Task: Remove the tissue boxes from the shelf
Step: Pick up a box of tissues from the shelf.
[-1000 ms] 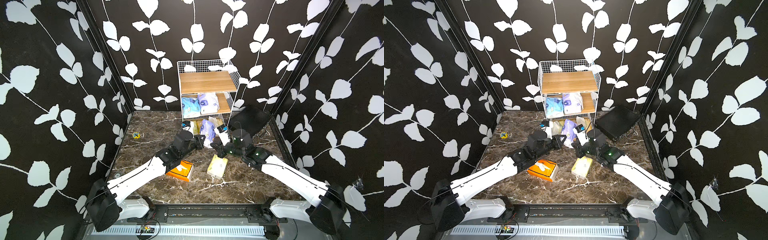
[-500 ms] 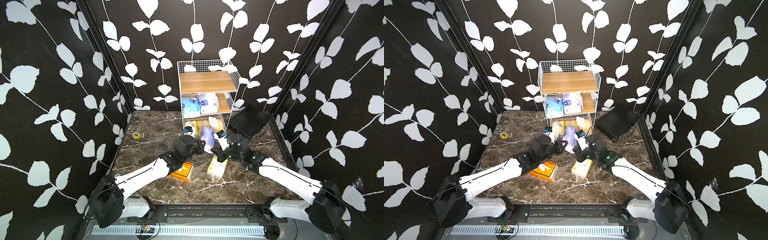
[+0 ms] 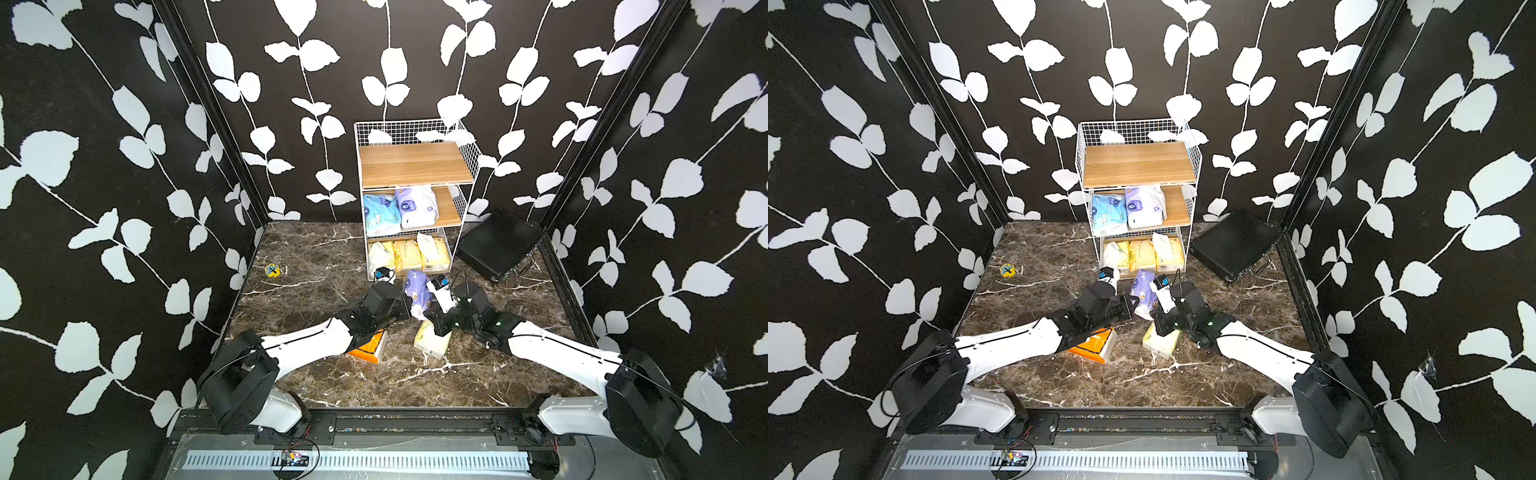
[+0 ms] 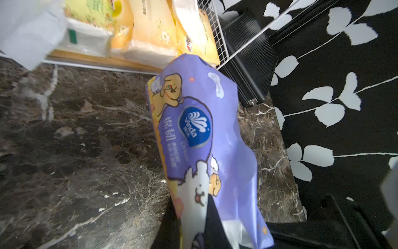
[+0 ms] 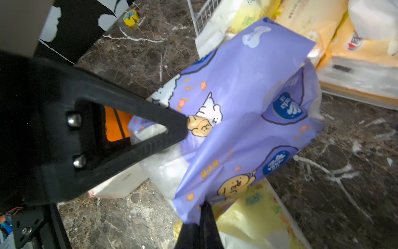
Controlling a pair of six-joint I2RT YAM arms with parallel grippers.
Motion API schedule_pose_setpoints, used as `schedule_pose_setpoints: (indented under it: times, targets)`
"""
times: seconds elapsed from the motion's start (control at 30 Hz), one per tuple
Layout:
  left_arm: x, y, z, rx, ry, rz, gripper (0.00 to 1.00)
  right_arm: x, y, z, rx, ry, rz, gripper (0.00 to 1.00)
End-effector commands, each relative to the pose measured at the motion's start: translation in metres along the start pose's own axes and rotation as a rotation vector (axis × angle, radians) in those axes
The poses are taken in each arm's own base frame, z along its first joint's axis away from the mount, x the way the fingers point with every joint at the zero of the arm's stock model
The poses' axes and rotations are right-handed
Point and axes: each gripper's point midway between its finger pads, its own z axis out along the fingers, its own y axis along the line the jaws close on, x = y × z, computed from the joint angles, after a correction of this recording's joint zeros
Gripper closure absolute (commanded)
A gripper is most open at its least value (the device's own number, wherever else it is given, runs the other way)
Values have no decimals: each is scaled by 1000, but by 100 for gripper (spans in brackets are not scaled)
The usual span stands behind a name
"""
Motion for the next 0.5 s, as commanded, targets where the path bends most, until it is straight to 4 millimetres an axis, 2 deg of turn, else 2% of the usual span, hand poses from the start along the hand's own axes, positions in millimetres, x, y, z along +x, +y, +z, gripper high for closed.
schedule_pose_setpoints:
  times: [0.0, 0.07, 0.1, 0.13, 0.23, 0.27, 0.4, 0.47]
  targets:
    - [5, 8, 17, -7, 0, -15, 100, -4, 2, -2, -3, -49, -7, 100]
    - [6, 8, 22, -6, -3, -20, 99, 1, -2, -2, 16, -44, 2, 100]
    - [5, 7, 23, -6, -4, -13, 94, 4, -5, -2, 29, -41, 7, 100]
    - [3, 6, 24, -14, -1, -5, 85, 6, -8, -2, 43, -37, 11, 100]
    - [-1, 2, 22, -48, 7, 51, 48, 14, -17, -1, 80, -24, 21, 100]
    - [-3, 1, 21, -56, 7, 64, 40, 15, -21, -1, 90, -20, 29, 100]
    - [-19, -2, 13, -89, -34, 113, 17, 13, -33, -1, 116, -26, 58, 100]
    - [-31, -7, 3, -103, -70, 139, 6, 10, -37, 1, 122, -29, 69, 100]
